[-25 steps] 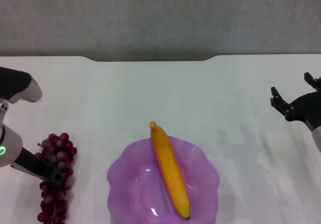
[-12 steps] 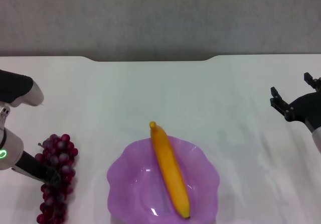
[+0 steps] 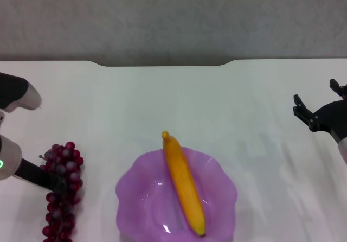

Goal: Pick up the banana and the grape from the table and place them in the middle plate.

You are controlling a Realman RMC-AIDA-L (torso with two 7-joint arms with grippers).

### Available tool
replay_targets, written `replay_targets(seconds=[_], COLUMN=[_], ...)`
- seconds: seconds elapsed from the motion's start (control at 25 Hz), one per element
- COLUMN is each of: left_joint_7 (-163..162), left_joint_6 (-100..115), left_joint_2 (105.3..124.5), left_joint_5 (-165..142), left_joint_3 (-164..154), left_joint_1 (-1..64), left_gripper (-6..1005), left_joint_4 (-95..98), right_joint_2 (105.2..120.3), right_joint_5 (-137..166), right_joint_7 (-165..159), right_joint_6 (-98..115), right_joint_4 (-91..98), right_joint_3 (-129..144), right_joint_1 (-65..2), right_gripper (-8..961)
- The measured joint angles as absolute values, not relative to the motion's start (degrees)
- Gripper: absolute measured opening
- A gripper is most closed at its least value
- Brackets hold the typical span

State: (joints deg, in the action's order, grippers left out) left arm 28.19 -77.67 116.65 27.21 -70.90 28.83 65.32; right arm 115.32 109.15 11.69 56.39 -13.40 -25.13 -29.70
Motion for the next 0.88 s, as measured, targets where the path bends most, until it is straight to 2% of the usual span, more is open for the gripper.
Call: replay_targets(seconds=[0.36,0.88], left_joint_7=[28.8,38.4], left_joint_6=[-75.6,-70.4], left_joint_2=[116.68,116.71], left_joint_5=[30.2,50.6], left_joint_3=[-71.4,-69.8], left_joint_1=[25.6,16.2], left_gripper=[170,164], left_joint_4=[69.3,82.9], right_joint_2=[115.31,115.21], right_joint_5=[109.2,109.1], right_joint_7=[11.7,11.7], right_joint_6=[56.7,56.9], right_joint_4=[-13.2,-13.2], right_joint_3=[-25.1,-25.3], right_joint_1=[-29.5,-29.1], right_gripper=[892,892])
